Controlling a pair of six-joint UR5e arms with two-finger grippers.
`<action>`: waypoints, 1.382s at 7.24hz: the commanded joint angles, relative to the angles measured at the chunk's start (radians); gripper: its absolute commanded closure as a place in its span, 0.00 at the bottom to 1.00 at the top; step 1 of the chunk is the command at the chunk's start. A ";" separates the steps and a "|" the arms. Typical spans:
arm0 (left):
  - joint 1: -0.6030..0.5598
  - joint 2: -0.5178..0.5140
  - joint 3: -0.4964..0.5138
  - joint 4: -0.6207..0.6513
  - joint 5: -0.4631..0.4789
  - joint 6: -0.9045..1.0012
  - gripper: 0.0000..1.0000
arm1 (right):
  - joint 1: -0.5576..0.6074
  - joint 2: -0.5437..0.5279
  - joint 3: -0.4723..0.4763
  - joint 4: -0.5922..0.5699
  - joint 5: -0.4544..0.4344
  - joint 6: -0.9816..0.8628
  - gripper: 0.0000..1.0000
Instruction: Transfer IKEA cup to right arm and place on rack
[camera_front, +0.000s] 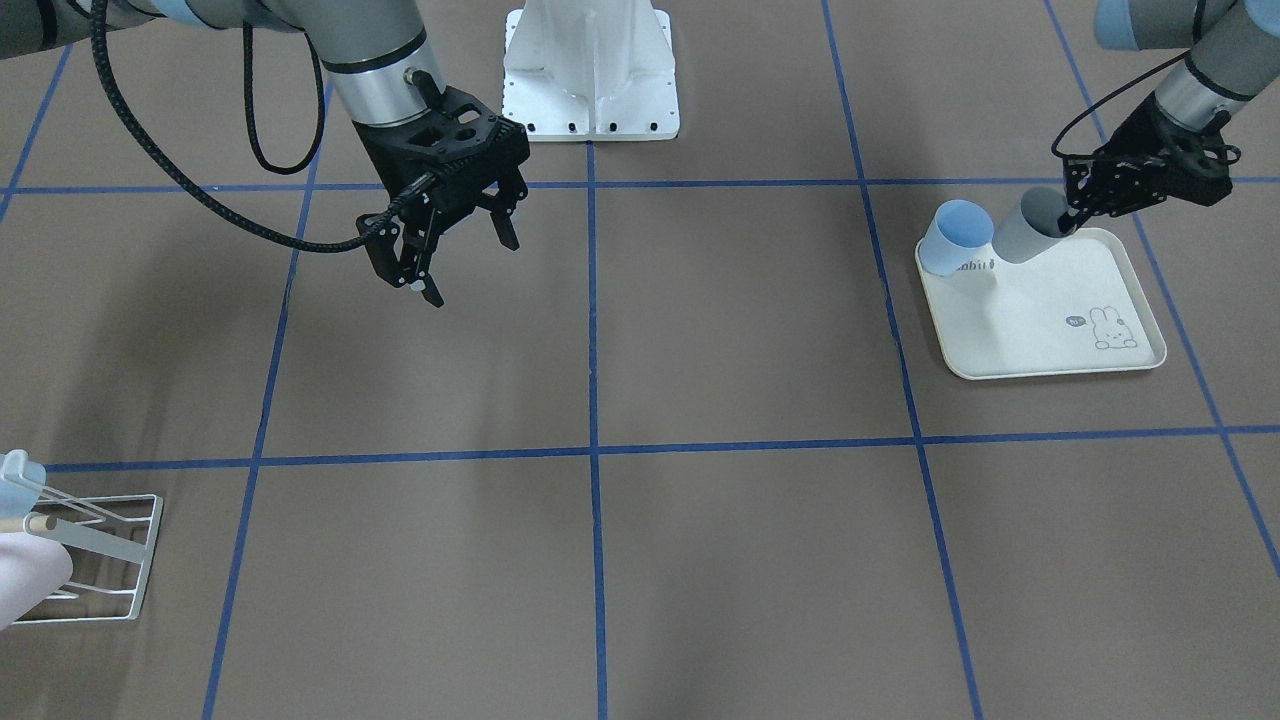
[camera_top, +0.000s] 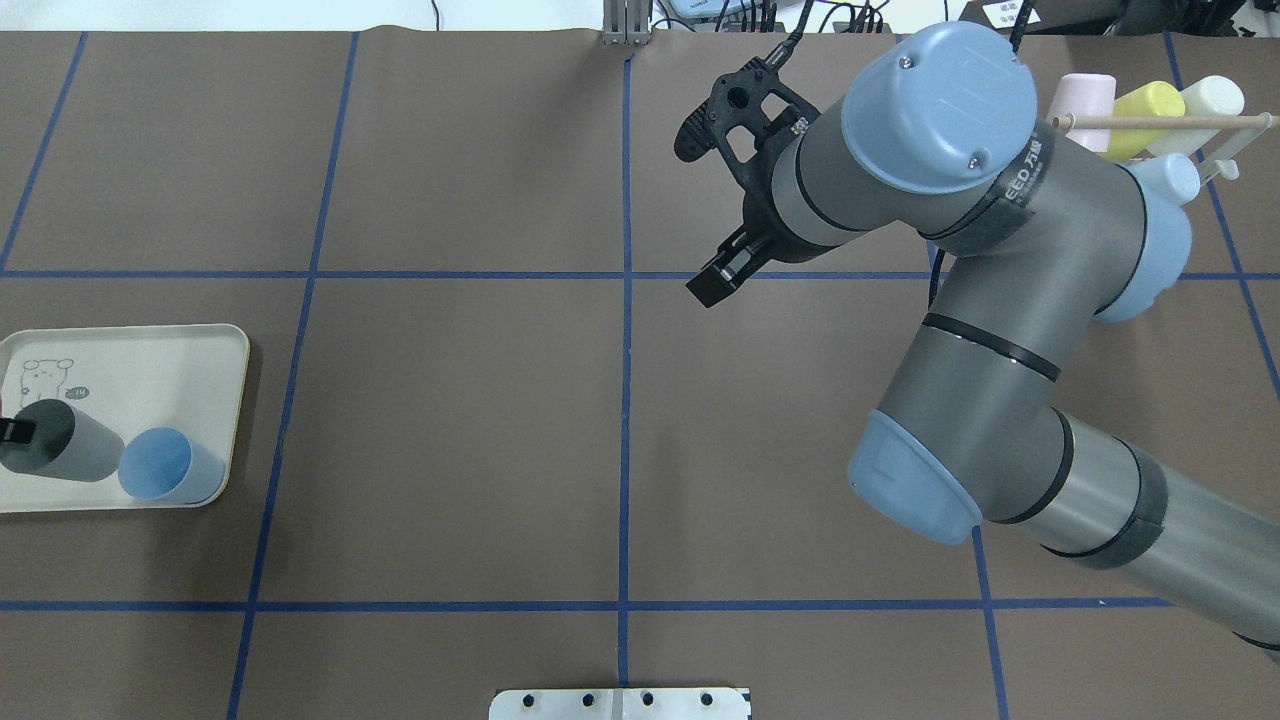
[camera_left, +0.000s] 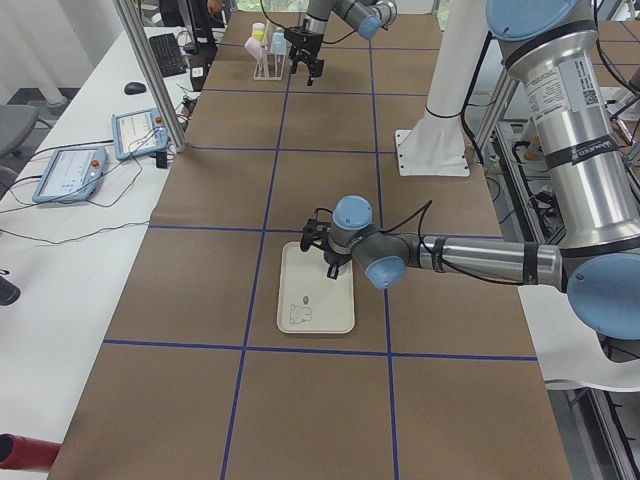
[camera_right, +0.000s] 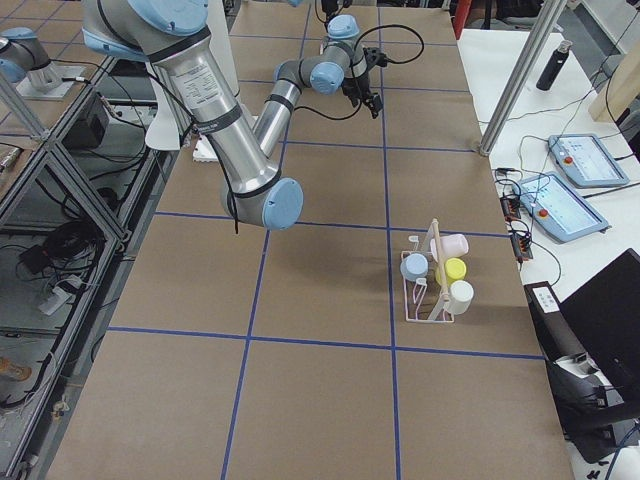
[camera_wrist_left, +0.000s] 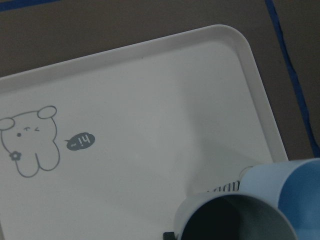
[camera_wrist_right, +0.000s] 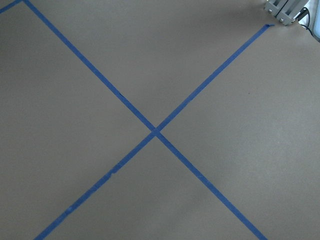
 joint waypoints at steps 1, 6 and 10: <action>-0.162 -0.086 -0.036 0.127 -0.120 -0.001 1.00 | -0.036 0.002 -0.003 0.035 -0.068 0.001 0.01; -0.181 -0.575 -0.162 0.362 -0.306 -0.732 1.00 | -0.171 -0.050 -0.071 0.505 -0.299 0.040 0.01; 0.044 -0.822 -0.153 0.358 -0.225 -1.131 1.00 | -0.217 -0.064 -0.261 1.019 -0.376 -0.017 0.01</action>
